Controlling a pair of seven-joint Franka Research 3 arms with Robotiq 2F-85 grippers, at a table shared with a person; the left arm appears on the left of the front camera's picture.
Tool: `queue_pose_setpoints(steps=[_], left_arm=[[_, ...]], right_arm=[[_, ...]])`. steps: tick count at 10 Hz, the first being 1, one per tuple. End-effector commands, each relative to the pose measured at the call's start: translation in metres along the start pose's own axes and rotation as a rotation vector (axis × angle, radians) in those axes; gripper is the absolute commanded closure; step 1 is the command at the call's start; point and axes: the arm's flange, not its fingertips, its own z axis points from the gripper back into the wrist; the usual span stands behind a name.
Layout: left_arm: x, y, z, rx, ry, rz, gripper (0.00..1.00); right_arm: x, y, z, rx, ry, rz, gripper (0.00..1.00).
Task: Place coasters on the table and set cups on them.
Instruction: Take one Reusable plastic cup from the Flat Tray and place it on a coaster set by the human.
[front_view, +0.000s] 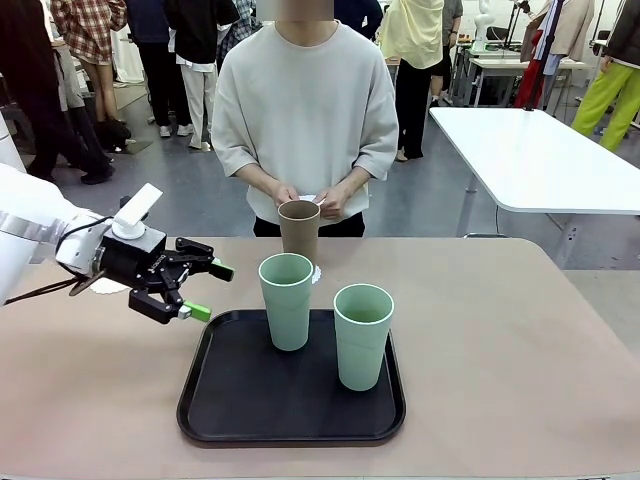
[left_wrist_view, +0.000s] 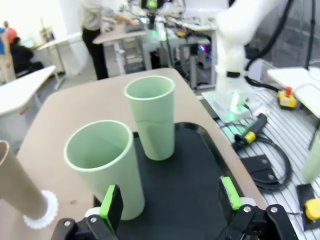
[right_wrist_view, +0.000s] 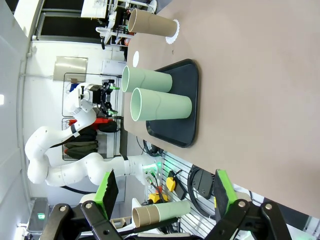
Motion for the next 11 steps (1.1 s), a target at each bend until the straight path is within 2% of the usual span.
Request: queue_pose_setpoints(steps=[1,2,7,11], left_arm=[[-0.011,0.022,-0.013,0.104,-0.072,0.035,0.00],[-0.017,0.025,-0.019,0.125,-0.083,0.041,0.00],[-0.042,0.040,-0.037,0.117,0.047,0.030,0.00],[-0.058,0.048,-0.047,0.110,0.050,0.015,0.00]], right_arm=[[0.001,0.000,-0.001,0.018,-0.006,0.008,0.00],[0.001,0.000,-0.001,0.018,-0.006,0.008,0.00],[0.001,0.000,-0.001,0.018,-0.006,0.008,0.00],[0.001,0.000,-0.001,0.018,-0.006,0.008,0.00]])
